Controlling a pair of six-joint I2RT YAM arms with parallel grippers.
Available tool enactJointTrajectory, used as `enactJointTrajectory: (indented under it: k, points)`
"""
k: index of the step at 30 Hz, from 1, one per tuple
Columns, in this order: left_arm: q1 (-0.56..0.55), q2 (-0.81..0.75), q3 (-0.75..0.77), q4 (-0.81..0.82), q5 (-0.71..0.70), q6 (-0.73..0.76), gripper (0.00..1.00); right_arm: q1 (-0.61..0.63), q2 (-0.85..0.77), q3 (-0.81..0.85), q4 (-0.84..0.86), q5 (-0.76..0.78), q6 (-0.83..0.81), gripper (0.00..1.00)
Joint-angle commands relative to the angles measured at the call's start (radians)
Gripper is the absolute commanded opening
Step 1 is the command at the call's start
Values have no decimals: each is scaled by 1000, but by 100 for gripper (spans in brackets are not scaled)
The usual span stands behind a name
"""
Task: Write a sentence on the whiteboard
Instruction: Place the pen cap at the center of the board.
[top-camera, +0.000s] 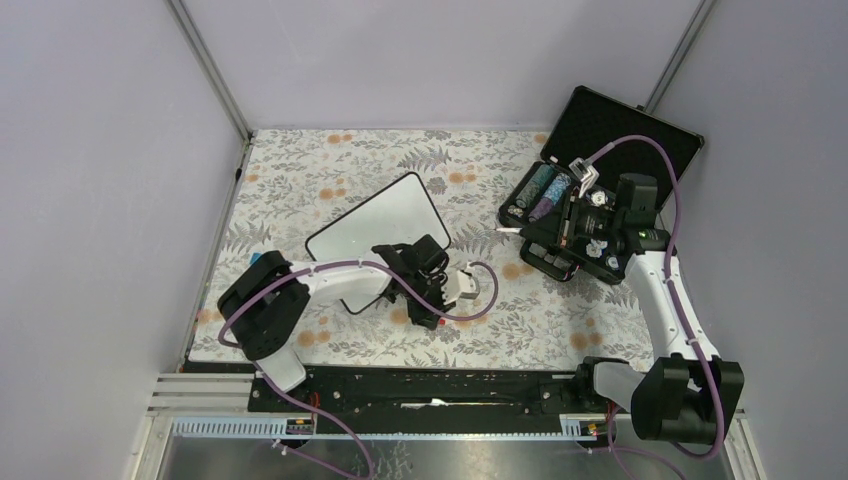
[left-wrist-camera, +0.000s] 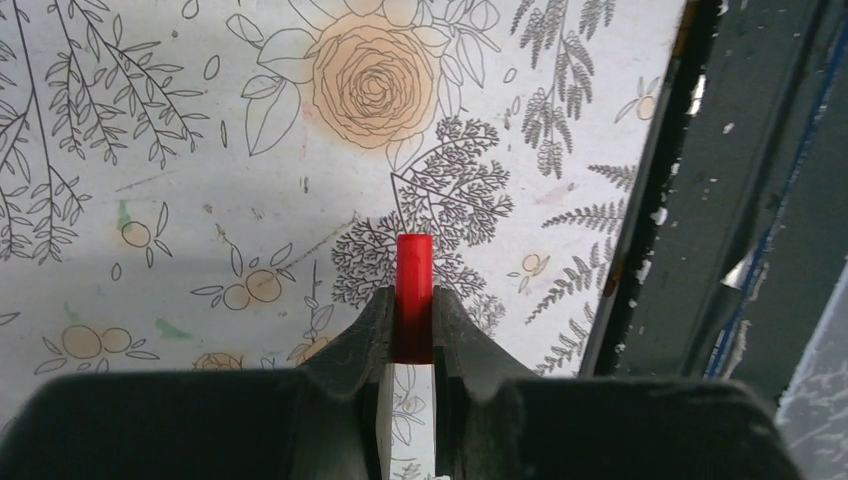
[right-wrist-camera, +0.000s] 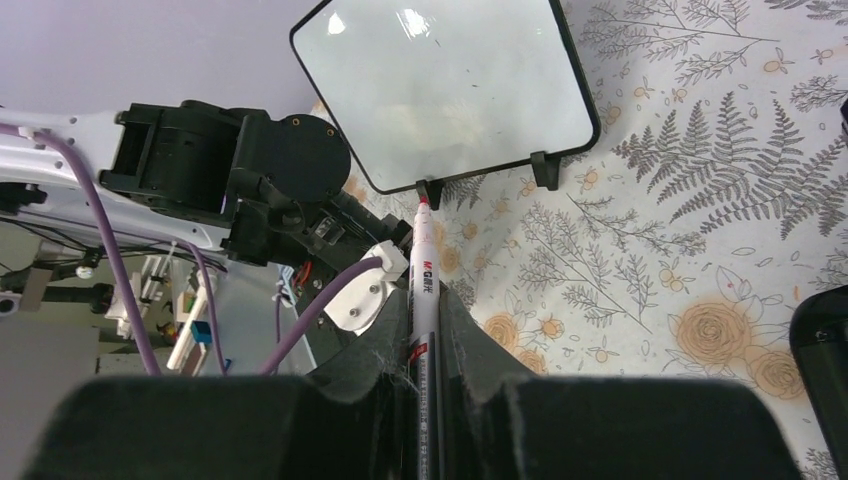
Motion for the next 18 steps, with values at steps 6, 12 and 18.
enactJointTrajectory:
  k: [6,12,18]
  points:
    - [-35,40,4,67,-81,39,17,-1,-33,-21,-45,38,-120,0]
    - [-36,42,-6,63,-99,44,38,-1,-21,-24,-46,53,-146,0]
    - [-35,28,10,34,-104,48,49,2,-1,-14,-52,55,-169,0]
